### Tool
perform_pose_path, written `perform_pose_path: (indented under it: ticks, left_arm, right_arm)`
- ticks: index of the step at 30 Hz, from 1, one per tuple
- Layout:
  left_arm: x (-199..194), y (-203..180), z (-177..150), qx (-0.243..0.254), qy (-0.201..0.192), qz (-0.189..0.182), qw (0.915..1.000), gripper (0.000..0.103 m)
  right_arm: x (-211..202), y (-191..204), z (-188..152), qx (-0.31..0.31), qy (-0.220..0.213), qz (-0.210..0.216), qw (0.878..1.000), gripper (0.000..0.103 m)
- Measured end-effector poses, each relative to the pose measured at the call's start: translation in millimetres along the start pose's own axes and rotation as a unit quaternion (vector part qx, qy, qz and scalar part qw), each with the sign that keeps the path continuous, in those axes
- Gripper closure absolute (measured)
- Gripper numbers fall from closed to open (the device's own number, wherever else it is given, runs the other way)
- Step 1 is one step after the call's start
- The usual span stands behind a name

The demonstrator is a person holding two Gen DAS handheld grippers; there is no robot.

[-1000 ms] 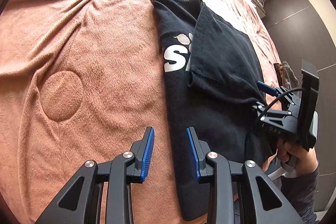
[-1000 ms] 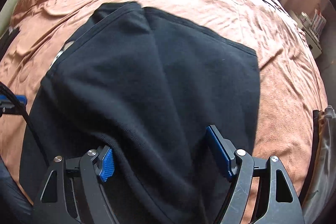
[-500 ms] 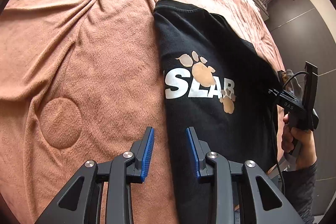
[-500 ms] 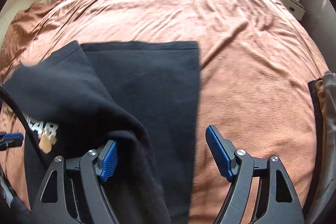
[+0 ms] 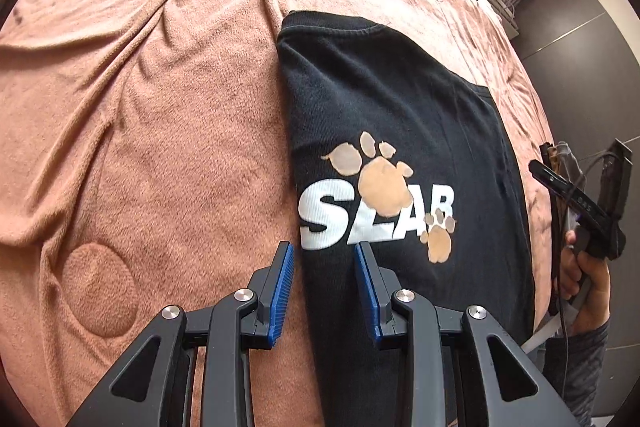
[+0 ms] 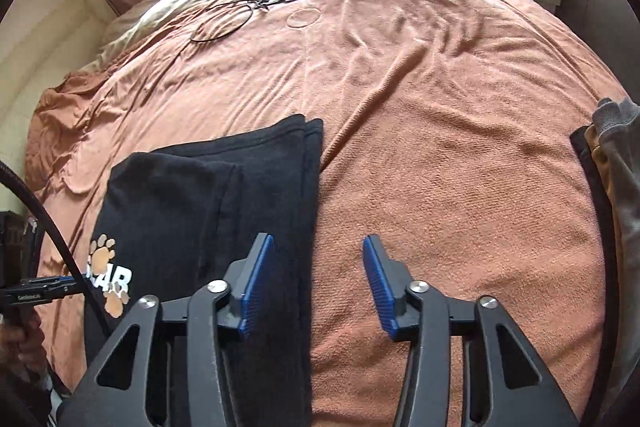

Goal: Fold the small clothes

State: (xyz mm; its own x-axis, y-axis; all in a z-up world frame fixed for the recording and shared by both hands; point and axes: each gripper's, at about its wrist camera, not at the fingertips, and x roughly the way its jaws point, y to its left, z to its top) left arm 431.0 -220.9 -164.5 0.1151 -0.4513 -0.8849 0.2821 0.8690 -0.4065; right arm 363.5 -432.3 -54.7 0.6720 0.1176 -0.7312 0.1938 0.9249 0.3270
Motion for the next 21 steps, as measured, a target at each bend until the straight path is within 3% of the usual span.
perform_pose_path:
  ticks: [5, 11, 17, 21]
  left_arm:
    - [8, 1, 10, -0.01, -0.004, -0.005, 0.9999, 0.07]
    - [12, -3, 23, -0.006, -0.011, -0.004, 0.9999, 0.07]
    - [12, 4, 33, -0.012, -0.019, -0.007, 0.9997, 0.07]
    - [15, 6, 41, -0.014, -0.023, -0.009, 0.9996, 0.07]
  right_arm:
    - [13, -6, 7, -0.014, -0.006, 0.048, 0.999, 0.072]
    - [37, -8, 18, -0.022, -0.007, 0.077, 0.997, 0.08]
    - [57, -5, 27, -0.037, -0.006, 0.073, 0.997, 0.086]
    - [70, -2, 33, -0.053, -0.004, 0.029, 0.998, 0.086]
